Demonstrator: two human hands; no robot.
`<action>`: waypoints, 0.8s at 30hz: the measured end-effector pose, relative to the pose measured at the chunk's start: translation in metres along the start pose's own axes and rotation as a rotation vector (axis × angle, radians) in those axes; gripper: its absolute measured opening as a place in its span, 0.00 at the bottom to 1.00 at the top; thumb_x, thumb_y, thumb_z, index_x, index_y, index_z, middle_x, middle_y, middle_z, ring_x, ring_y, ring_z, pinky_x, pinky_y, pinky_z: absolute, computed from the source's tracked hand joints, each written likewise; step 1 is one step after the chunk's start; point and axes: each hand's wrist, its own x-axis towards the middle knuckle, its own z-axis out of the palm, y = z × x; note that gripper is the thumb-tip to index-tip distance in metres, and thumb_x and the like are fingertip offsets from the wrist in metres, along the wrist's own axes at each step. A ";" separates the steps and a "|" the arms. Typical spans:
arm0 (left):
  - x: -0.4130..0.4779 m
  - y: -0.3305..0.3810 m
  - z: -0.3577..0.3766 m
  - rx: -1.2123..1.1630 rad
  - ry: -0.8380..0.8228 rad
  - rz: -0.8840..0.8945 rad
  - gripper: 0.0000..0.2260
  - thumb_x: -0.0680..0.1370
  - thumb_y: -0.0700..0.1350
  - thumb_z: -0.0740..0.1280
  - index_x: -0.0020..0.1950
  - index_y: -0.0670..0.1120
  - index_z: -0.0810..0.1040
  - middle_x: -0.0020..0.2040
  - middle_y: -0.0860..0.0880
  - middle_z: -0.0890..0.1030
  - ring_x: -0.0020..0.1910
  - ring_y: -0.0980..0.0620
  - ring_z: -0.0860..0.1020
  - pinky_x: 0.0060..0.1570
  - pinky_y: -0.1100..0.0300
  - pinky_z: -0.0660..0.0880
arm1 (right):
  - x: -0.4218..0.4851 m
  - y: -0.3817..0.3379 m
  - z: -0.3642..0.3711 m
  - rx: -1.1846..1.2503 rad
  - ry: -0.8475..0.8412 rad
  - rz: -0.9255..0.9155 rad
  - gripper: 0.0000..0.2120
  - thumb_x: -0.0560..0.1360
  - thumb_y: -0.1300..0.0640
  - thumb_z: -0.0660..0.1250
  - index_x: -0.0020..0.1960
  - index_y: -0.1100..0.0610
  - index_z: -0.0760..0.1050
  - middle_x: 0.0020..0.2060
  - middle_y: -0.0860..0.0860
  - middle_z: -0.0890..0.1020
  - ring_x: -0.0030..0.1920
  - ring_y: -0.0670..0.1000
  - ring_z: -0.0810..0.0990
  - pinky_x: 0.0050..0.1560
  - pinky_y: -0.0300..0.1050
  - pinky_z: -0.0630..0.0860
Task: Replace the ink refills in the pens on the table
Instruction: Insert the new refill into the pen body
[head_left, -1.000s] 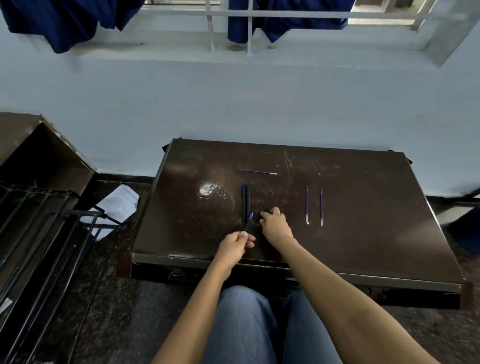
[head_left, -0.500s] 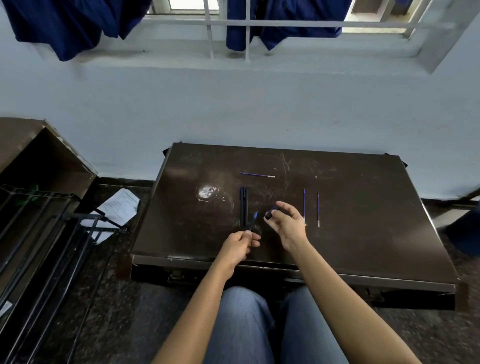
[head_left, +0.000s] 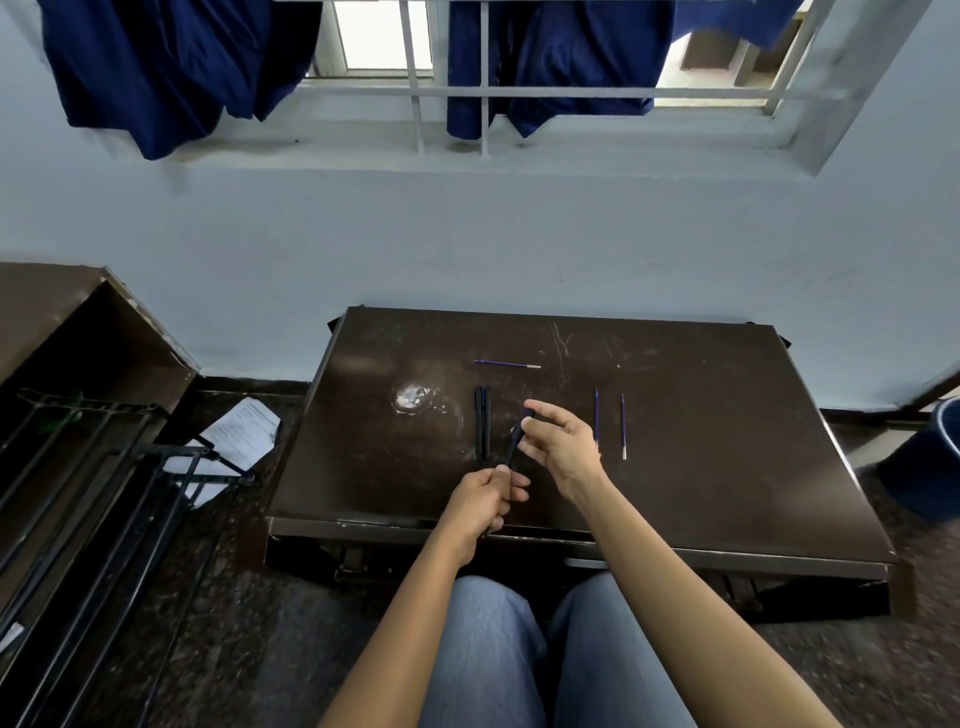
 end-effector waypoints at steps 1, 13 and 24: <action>-0.002 0.001 0.001 -0.027 0.007 -0.004 0.15 0.83 0.48 0.56 0.50 0.44 0.81 0.38 0.51 0.78 0.29 0.59 0.67 0.25 0.68 0.63 | -0.002 -0.001 0.000 -0.027 -0.024 0.001 0.14 0.74 0.67 0.68 0.58 0.58 0.79 0.47 0.57 0.82 0.50 0.54 0.83 0.50 0.47 0.80; -0.007 0.019 0.015 -0.296 0.367 0.038 0.07 0.76 0.44 0.67 0.43 0.42 0.82 0.30 0.50 0.77 0.24 0.58 0.69 0.21 0.67 0.65 | -0.015 -0.006 0.017 -0.031 -0.065 0.023 0.12 0.75 0.68 0.66 0.57 0.62 0.79 0.42 0.60 0.82 0.39 0.55 0.82 0.40 0.46 0.80; 0.002 0.001 0.037 -0.250 0.457 -0.040 0.16 0.79 0.50 0.61 0.37 0.44 0.78 0.30 0.50 0.75 0.26 0.55 0.70 0.24 0.63 0.67 | -0.010 0.008 0.016 -0.165 -0.052 0.075 0.11 0.74 0.66 0.67 0.54 0.56 0.80 0.39 0.59 0.83 0.30 0.53 0.76 0.27 0.44 0.72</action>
